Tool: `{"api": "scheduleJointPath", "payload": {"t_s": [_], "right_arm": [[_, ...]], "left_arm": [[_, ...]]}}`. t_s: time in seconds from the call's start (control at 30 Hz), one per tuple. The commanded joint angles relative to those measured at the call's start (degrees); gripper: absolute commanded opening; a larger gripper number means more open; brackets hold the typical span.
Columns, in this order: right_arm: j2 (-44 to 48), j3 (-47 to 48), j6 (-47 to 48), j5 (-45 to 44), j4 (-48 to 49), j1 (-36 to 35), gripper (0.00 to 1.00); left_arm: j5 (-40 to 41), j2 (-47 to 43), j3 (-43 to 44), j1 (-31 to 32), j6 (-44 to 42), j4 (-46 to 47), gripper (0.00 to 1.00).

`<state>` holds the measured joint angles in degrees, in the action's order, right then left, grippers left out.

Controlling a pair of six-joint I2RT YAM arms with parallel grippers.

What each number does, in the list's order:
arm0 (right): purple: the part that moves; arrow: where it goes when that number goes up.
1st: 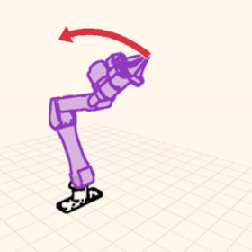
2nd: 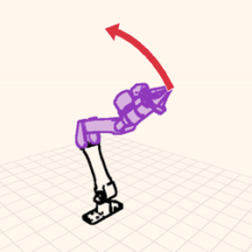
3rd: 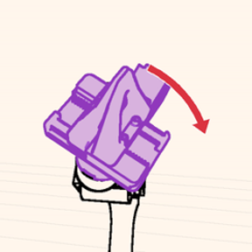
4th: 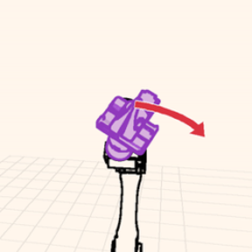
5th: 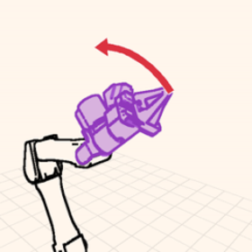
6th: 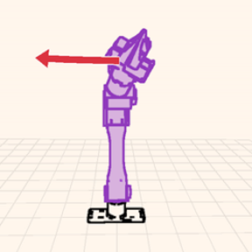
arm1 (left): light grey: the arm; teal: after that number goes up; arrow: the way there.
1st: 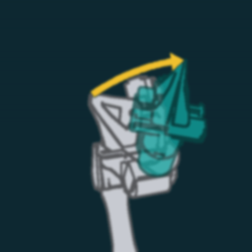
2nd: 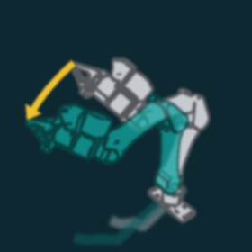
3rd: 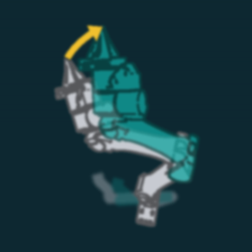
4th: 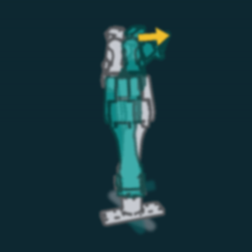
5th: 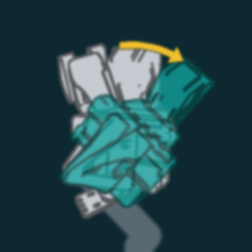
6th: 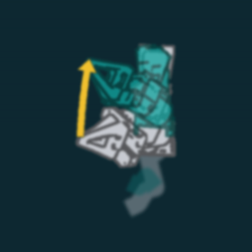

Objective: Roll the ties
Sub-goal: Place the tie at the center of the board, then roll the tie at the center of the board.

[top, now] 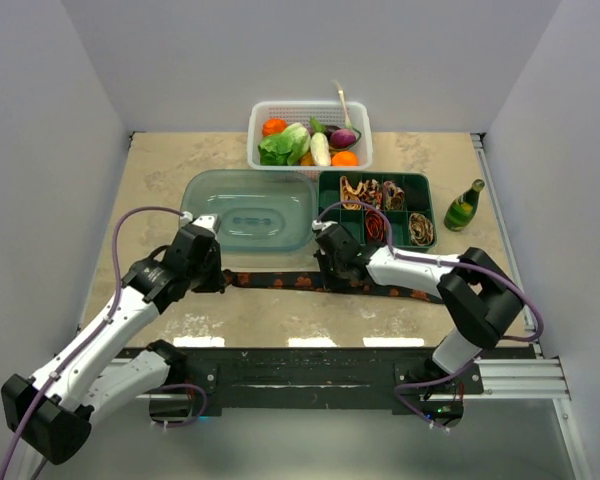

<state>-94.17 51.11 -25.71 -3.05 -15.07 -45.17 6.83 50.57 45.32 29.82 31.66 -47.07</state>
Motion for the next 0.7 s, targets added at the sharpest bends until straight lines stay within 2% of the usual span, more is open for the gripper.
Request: {"api": "scheduleJointPath", "payload": {"t_s": [0.0, 0.23, 0.53, 0.63, 0.67], "right_arm": [[2.41, -2.95, -0.65, -5.74, -6.55, 0.61, 0.0], [3.03, -2.95, -1.27, -4.77, -11.38, 2.54, 0.0], [6.45, -1.99, 1.54, -6.18, -16.91, 7.55, 0.0], [6.54, -0.14, 2.42, -5.65, -17.97, 7.73, 0.0], [6.28, 0.21, 3.03, -5.39, -17.98, 7.73, 0.0]], "left_arm": [[0.37, 3.13, 3.19, 0.32, -4.06, -2.76, 0.0], [1.26, 7.61, 4.78, -0.2, -6.08, -3.47, 0.0], [-2.78, 18.68, 4.78, -3.01, -10.65, -1.89, 0.0], [-1.56, 21.59, 5.57, -3.45, -11.27, -2.32, 0.0], [0.01, 22.9, 6.26, -3.63, -11.1, -2.76, 0.04]]}}
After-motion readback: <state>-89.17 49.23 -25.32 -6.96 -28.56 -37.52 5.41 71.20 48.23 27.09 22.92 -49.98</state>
